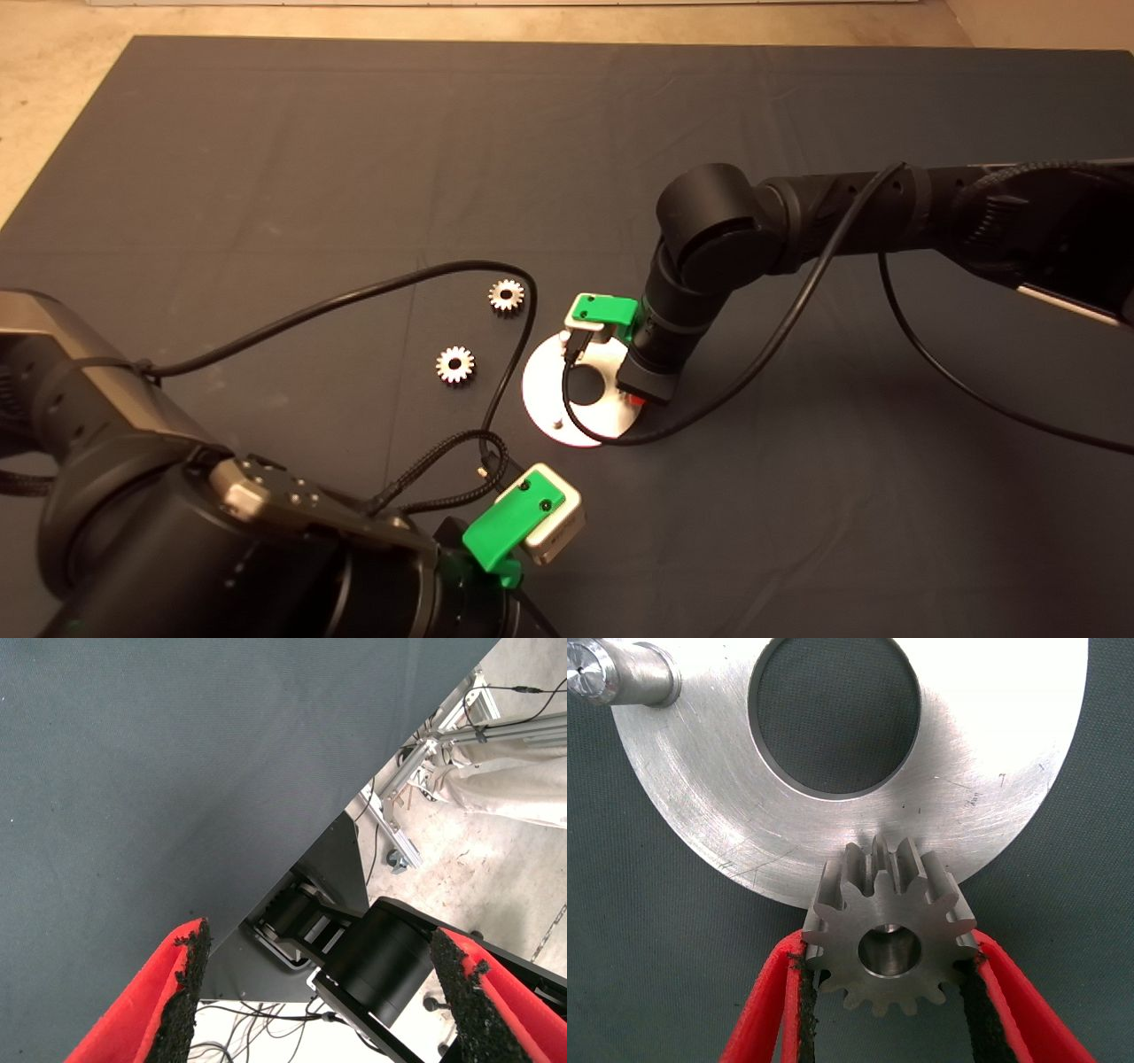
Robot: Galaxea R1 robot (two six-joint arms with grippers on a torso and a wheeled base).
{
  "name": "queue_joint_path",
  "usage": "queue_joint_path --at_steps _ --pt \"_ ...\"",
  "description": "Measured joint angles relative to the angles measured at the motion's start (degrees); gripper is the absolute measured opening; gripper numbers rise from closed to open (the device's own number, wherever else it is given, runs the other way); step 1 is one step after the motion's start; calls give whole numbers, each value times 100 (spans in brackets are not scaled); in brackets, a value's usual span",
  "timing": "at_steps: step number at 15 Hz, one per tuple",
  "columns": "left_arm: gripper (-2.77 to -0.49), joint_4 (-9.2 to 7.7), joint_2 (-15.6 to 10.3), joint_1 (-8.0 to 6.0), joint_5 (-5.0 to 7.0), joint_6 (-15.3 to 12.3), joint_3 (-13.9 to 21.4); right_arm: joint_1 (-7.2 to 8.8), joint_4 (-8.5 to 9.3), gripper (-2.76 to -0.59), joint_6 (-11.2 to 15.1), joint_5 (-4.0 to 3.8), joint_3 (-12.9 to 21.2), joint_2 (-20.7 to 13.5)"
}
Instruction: Install three planetary gears onto the carrier pins
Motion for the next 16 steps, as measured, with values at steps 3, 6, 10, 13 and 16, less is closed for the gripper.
queue_joint_path --at_steps 3,6,10,13,16 --pt "-153 0 1 0 0 0 0 0 1 -240 0 9 -17 6" --pt "-153 0 1 0 0 0 0 0 0 -232 -2 11 -17 6" --pt "-153 0 1 0 0 0 0 -5 -5 -220 -20 52 -30 8" --pt "-153 0 -2 0 2 0 0 -5 -5 -200 -22 80 -33 24" --pt "-153 0 1 0 0 0 0 -2 -4 -183 -20 102 -20 5"
